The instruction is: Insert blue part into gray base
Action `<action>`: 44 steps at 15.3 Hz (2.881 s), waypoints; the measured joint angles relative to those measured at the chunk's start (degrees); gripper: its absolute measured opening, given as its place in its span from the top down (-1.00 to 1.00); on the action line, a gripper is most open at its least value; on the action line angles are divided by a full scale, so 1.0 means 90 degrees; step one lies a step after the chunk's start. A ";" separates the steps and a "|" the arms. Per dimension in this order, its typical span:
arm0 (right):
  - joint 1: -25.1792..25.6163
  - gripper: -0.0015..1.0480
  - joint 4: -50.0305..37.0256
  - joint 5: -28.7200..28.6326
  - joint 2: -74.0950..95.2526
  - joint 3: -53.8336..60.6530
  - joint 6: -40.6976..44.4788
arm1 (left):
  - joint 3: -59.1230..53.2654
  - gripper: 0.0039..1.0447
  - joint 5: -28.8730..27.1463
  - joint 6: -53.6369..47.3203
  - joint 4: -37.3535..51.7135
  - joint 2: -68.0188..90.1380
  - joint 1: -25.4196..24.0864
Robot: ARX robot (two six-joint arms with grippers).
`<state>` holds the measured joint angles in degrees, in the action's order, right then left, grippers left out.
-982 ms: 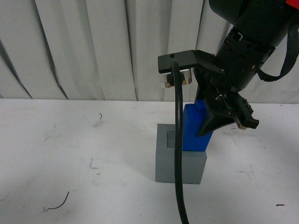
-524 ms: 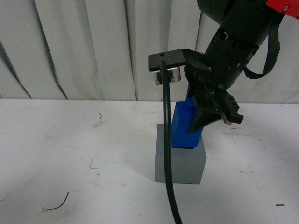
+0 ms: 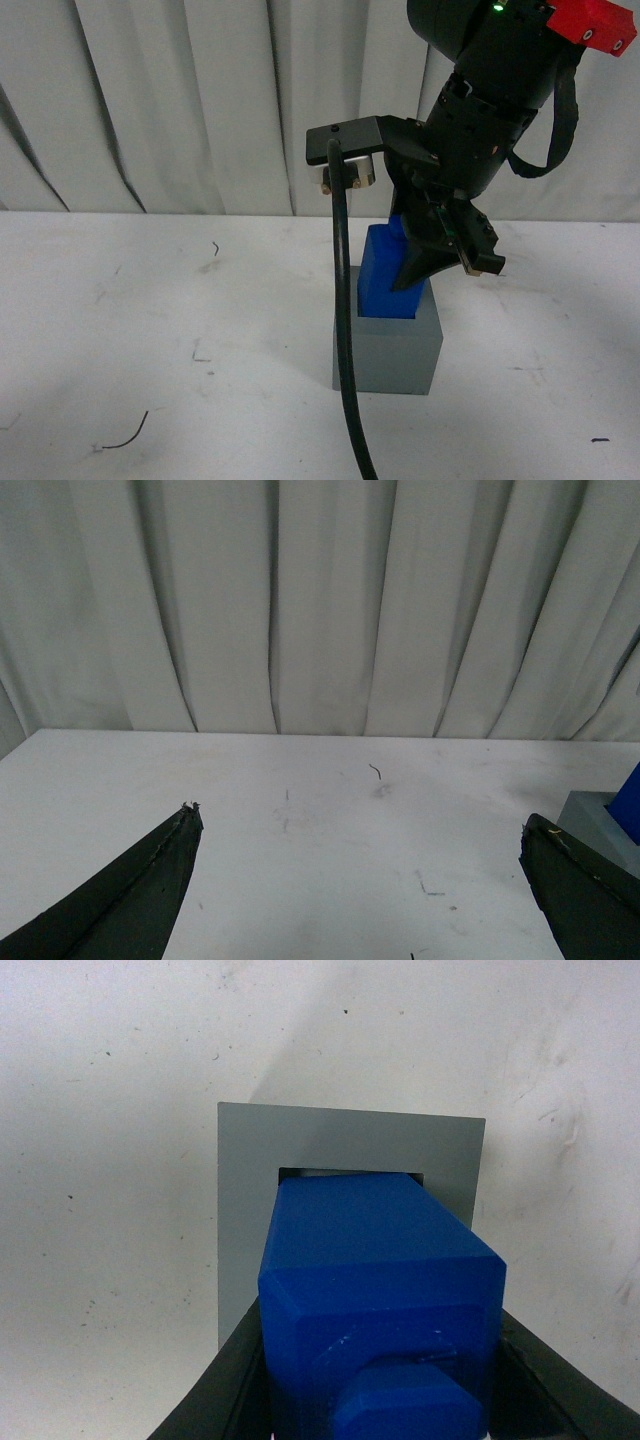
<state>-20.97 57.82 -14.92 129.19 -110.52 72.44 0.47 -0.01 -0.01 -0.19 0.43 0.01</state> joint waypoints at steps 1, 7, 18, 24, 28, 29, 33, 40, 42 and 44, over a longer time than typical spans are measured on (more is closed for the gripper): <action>0.0002 0.10 0.0000 -0.0005 0.0002 0.0000 0.0000 | 0.0000 -0.88 0.0000 0.0000 0.0000 0.0000 0.0000; -0.0046 -0.91 -0.0345 0.0056 0.0010 0.0010 0.0073 | 0.0000 -0.88 0.0000 0.0000 0.0000 0.0000 0.0000; 0.1906 -0.88 -0.4823 -0.1894 -0.3089 0.2987 -0.1683 | 0.0000 -0.88 0.0000 0.0000 0.0000 0.0000 0.0000; 0.4549 -0.53 -0.9571 -0.1435 -0.7189 0.8121 -0.6297 | 0.0000 -0.88 0.0005 0.0000 0.0000 0.0000 0.0000; 0.4806 0.21 -0.9092 -0.0806 -0.9670 1.0418 -0.7742 | 0.0000 -0.88 0.0002 0.0000 0.0002 0.0000 0.0000; 0.4524 0.45 -0.9054 -0.0568 -1.0202 1.0805 -0.7839 | 0.0000 -0.88 0.0000 0.0000 0.0000 0.0000 0.0000; 0.3648 0.96 -0.8774 0.0325 -1.1135 1.1460 -0.7956 | 0.0000 -0.88 0.0000 0.0000 0.0000 0.0000 0.0000; 0.2293 0.96 -0.8119 0.1557 -1.2315 1.1946 -0.7956 | 0.0000 -0.88 0.0000 0.0000 0.0005 0.0000 0.0000; 0.2331 0.96 -0.7939 0.1664 -1.2587 1.2019 -0.7958 | 0.0000 -0.88 0.0000 0.0000 0.0002 0.0000 0.0000; 0.2331 0.96 -0.7919 0.1661 -1.2818 1.2194 -0.7956 | 0.0000 -0.88 0.0000 0.0000 0.0000 0.0000 0.0000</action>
<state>0.01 -13.45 0.03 13.82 -0.78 0.84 0.47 -0.01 -0.01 -0.19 0.43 0.01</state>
